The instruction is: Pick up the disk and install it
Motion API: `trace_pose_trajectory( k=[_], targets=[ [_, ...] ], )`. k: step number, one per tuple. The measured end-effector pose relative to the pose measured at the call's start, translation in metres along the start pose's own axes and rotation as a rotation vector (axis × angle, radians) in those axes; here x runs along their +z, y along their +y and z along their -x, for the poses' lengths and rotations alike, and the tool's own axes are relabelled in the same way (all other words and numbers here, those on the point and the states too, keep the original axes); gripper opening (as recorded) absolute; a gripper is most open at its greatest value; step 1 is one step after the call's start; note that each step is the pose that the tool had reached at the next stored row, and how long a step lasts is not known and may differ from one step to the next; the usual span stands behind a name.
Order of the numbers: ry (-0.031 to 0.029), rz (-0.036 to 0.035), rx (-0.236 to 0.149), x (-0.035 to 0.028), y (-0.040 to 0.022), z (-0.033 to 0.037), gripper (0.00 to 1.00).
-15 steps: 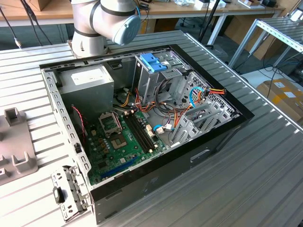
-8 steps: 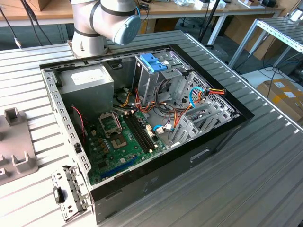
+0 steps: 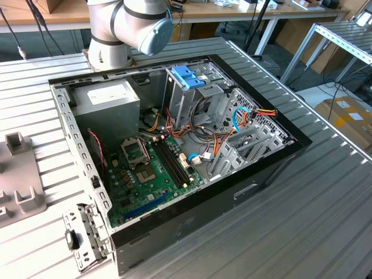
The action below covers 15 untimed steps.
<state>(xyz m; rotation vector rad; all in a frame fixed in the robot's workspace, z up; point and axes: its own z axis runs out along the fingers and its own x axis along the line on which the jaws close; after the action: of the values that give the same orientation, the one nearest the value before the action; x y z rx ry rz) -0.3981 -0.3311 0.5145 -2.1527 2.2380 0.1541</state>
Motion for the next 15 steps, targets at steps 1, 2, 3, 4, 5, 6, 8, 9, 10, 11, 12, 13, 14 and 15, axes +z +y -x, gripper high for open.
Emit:
trace_pose_trajectory(
  k=[1, 2, 3, 4, 5, 6, 8, 9, 10, 11, 12, 13, 14, 15],
  targets=[
    [0.0, -0.0001, 0.0, 0.0, -0.0004, 0.0, 0.37],
    [0.0, 0.0, 0.0, 0.0, -0.0008, 0.0, 0.37],
    [0.0, 0.0, 0.0, -0.0001, -0.0013, 0.0, 0.37],
    [0.0, 0.0, 0.0, -0.0001, -0.0017, 0.0001, 0.37],
    [0.0, 0.0, 0.0, -0.0001, -0.0023, 0.0001, 0.37],
    [0.0, -0.0001, 0.0, -0.0001, -0.0027, 0.0001, 0.37],
    [0.0, 0.0, 0.0, -0.0002, -0.0038, 0.0002, 0.37],
    [0.0, 0.0, 0.0, -0.0002, -0.0045, 0.0002, 0.37],
    [0.0, 0.0, 0.0, -0.0002, -0.005, 0.0002, 0.37],
    [0.0, 0.0, 0.0, -0.0002, -0.0056, 0.0002, 0.37],
    [0.0, 0.0, 0.0, -0.0003, -0.0061, 0.0002, 0.37],
    [0.0, 0.0, 0.0, -0.0003, -0.0069, 0.0003, 0.37],
    [0.0, 0.0, 0.0, -0.0003, -0.0075, 0.0003, 0.37],
    [0.0, 0.0, 0.0, -0.0004, -0.008, 0.0003, 0.37]
  ],
)
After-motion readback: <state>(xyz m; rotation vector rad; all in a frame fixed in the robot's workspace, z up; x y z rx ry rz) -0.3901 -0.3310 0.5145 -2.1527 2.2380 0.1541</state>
